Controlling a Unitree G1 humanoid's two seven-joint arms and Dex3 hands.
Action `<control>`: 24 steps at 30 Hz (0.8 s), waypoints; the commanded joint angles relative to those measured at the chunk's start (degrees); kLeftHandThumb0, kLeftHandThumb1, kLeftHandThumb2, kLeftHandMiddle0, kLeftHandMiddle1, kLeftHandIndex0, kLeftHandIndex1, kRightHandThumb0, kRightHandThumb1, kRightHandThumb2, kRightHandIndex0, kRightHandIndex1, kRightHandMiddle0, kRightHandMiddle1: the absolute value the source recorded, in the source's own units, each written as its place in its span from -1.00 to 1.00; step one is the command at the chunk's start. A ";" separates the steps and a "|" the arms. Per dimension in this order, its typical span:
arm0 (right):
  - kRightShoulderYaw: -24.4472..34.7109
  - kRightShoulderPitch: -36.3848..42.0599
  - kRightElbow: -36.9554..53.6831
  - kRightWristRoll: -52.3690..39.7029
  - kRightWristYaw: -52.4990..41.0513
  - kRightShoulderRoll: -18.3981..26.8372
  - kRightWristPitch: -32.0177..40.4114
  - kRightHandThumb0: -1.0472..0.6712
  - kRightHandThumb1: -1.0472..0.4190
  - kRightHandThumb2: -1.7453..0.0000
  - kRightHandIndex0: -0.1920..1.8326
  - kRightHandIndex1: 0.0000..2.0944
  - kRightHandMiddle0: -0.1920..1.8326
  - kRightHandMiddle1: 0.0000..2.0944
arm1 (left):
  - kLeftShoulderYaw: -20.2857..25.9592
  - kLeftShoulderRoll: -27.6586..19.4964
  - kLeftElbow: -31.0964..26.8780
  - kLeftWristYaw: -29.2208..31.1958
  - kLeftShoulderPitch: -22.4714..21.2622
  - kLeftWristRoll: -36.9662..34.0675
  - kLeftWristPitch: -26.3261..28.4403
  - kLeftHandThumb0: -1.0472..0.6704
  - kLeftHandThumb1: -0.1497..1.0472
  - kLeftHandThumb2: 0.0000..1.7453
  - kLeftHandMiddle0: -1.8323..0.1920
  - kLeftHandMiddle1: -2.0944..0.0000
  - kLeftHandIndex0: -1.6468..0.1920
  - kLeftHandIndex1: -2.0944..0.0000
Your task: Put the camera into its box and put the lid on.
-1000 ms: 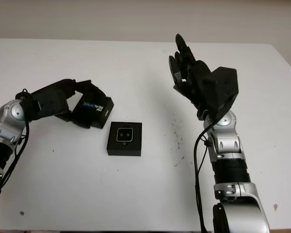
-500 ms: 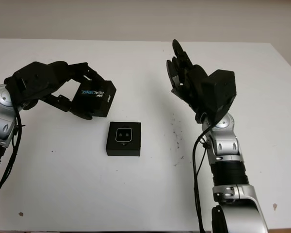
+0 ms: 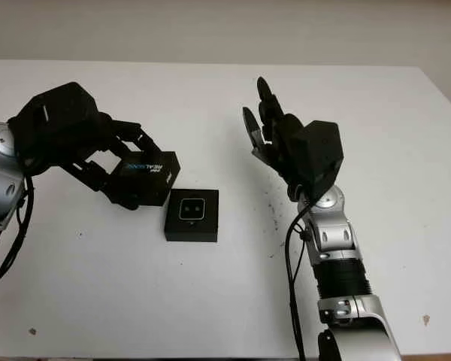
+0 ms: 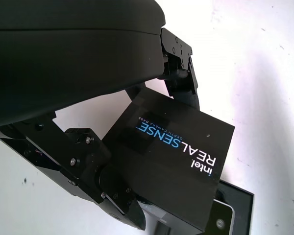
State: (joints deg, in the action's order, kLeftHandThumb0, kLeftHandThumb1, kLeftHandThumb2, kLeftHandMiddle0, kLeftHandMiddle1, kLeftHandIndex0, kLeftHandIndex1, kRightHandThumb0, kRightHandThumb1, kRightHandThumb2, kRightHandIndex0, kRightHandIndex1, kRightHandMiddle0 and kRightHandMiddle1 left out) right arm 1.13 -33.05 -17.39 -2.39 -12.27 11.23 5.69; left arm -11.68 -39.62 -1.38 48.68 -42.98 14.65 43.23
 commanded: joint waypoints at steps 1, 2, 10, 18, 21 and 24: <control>-0.02 0.82 1.48 0.29 0.72 -0.59 0.02 -0.57 -1.00 0.27 -0.95 -0.95 -0.95 -0.95 | -1.12 0.37 -2.02 -0.38 -0.02 -0.04 3.06 -0.03 0.78 -0.95 0.41 -0.37 0.38 -0.37; -0.10 0.93 1.78 0.41 1.02 -0.71 0.22 -0.57 -1.00 0.26 -0.95 -0.95 -0.94 -0.94 | -1.53 0.77 -2.78 -0.93 0.01 0.07 5.34 -0.05 0.77 -0.95 0.41 -0.35 0.38 -0.37; -0.27 1.41 1.93 1.16 3.58 -1.85 -0.59 -0.58 -1.00 0.29 -0.94 -0.94 -0.95 -0.95 | -1.59 4.94 -9.76 -7.43 1.30 -1.53 17.07 -0.02 0.81 -0.94 0.43 -0.37 0.41 -0.36; -0.98 2.01 1.40 3.98 6.27 -2.17 -3.37 -0.62 -1.00 0.32 -0.90 -0.93 -0.91 -0.93 | 4.08 10.00 -11.42 -17.23 6.65 -5.63 12.90 0.00 0.81 -0.94 0.45 -0.43 0.43 -0.45; -0.99 2.09 1.23 4.46 7.11 -2.65 -4.41 -0.63 -1.00 0.33 -0.89 -0.93 -0.89 -0.93 | 3.45 9.87 -12.17 -19.23 7.33 -5.60 11.88 -0.01 0.81 -0.94 0.44 -0.44 0.44 -0.46; -1.11 2.14 1.44 4.82 7.62 -2.90 -4.27 -0.65 -1.00 0.34 -0.87 -0.92 -0.88 -0.92 | 2.62 9.69 -13.02 -20.23 7.84 -5.54 11.40 0.01 0.83 -0.93 0.44 -0.44 0.44 -0.47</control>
State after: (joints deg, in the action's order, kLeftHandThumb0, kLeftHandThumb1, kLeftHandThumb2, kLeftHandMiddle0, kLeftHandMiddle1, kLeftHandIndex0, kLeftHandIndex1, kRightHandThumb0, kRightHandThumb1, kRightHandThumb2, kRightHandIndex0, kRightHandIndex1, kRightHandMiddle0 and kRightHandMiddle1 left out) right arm 0.18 -31.40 -16.53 2.15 -4.95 8.56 1.87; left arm -8.66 -29.84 -13.15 28.86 -35.60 9.11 55.00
